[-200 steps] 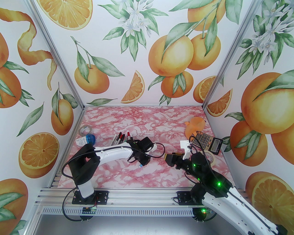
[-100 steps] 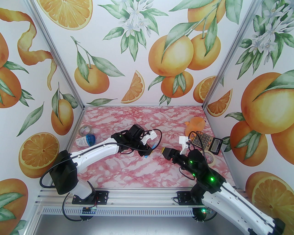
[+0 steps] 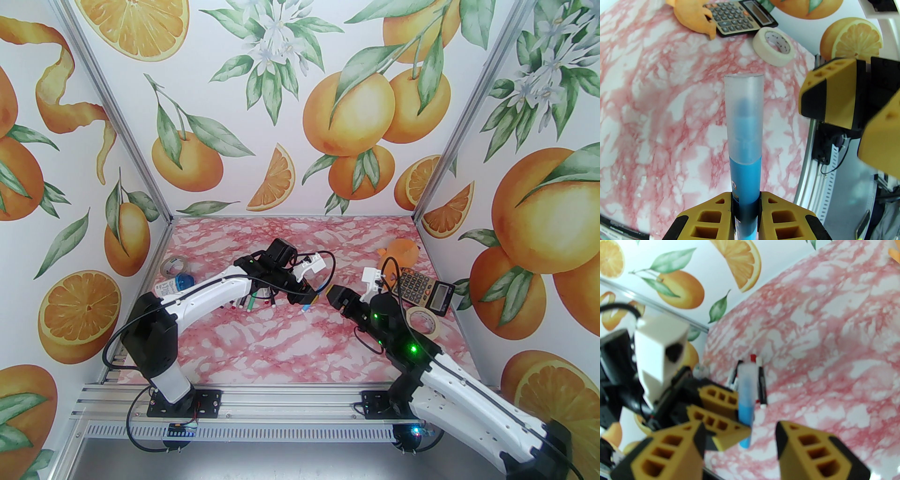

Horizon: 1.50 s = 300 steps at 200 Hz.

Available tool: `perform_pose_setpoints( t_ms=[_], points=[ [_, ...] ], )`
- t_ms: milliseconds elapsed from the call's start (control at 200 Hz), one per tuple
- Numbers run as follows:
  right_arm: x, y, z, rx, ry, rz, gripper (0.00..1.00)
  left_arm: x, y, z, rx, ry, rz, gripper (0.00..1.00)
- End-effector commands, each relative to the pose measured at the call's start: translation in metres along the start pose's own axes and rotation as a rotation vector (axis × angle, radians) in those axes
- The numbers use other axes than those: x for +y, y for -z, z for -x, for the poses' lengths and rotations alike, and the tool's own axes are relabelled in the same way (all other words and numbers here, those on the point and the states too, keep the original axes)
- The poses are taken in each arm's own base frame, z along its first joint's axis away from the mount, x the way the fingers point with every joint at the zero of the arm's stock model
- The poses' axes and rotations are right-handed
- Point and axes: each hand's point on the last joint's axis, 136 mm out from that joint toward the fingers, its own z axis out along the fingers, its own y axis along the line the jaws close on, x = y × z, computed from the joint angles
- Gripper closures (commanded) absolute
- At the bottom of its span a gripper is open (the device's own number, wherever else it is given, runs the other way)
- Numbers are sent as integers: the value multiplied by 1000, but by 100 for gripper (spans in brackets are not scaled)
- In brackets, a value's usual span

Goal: Open the pen caps

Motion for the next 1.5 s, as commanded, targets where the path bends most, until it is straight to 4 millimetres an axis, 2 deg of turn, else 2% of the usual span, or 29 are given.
perform_pose_setpoints(
  t_ms=[0,135,285,630,1161,1301,1496],
  points=[
    [20,-5,15,-26,-30,63,46,-4,0,1,-10,-38,-30,82],
    [23,-12,19,-12,-20,62,46,-10,4,6,-22,-40,-50,82],
    [28,-19,18,9,-5,78,46,-8,3,2,-7,-40,-43,82],
    [22,-34,17,30,3,48,53,-18,4,6,-19,-43,-93,82],
    [22,-43,15,56,0,58,63,-28,-10,-2,17,-40,-143,82],
    [21,-41,16,51,-1,56,70,-27,-10,-1,16,-41,-133,82],
    [16,-42,12,63,1,41,72,-27,-7,1,8,-46,-122,82]
  ],
)
